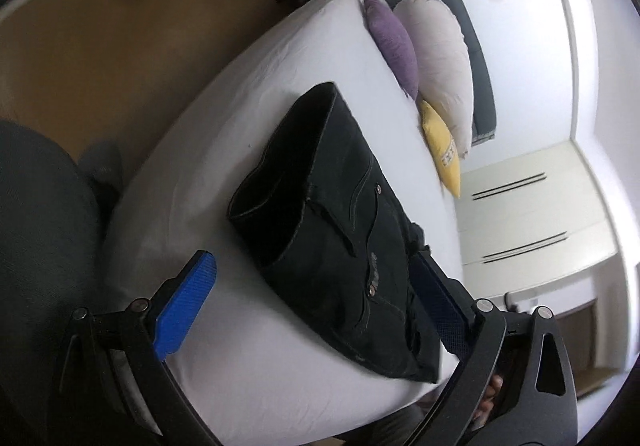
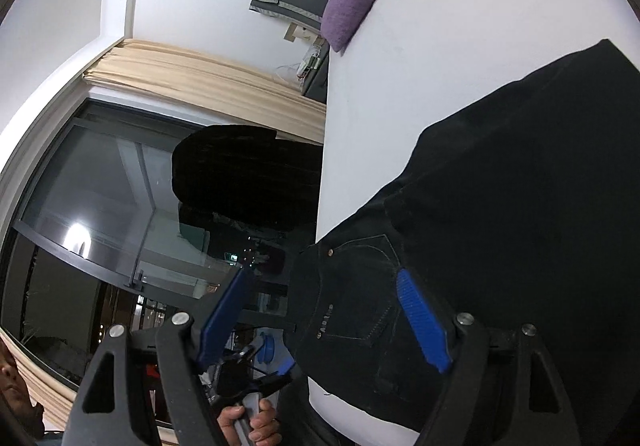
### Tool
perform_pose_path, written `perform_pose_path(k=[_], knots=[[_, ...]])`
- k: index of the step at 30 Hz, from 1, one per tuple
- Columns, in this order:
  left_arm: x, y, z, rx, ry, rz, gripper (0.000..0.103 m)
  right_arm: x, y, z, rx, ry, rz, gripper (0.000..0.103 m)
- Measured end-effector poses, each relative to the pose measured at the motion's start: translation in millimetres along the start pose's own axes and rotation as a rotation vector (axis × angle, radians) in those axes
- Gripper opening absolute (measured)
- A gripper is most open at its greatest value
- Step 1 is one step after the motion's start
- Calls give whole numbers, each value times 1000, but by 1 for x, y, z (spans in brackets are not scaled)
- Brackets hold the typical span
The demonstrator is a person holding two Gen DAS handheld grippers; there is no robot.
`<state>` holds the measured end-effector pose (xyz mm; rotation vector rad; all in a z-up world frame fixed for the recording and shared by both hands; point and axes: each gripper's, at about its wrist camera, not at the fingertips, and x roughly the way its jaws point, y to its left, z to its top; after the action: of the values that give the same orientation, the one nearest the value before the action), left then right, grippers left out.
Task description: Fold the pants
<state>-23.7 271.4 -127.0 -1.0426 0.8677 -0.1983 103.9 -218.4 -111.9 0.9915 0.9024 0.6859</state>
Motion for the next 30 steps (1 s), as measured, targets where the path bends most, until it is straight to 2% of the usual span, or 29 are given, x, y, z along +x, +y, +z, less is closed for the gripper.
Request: perform_pose_path(k=[4,6,9,11,12,13,14,18,20,21,22,23,24,30], knots=[[13,22,6,-101,-21,-51,95,6,-5,-2,27,5,16,76],[22,33,13,-135,-31,-64,90,7,-9,-2,39,11,26,73],[27,35,20,-162,-35,-91,68,7,-14,0,48,23,24,72],[34,39,20,-189,-14,-92,45,11,-15,2,54,37,20,72],[37,42,21,-209,-8,-102,40,13,-15,3,55,43,15,72],[39,39,19,-220,2,-113,30,16,-16,4,55,50,9,72],[41,41,19,-231,12,-124,26,18,-17,4,56,55,4,72],[45,46,24,-246,14,-149,18,24,-26,5,83,76,-42,72],[45,47,26,-245,12,-149,15,27,-36,2,111,101,-97,71],[46,45,27,-238,11,-146,15,29,-41,1,122,117,-132,60],[44,43,28,-229,8,-142,14,31,-45,-1,120,130,-175,54],[43,37,30,-215,3,-138,14,31,-49,-1,122,140,-213,43],[41,31,32,-192,-2,-135,14,31,-52,-2,130,140,-221,37],[35,-34,43,8,-24,-110,13,27,-58,-6,128,117,-219,36]])
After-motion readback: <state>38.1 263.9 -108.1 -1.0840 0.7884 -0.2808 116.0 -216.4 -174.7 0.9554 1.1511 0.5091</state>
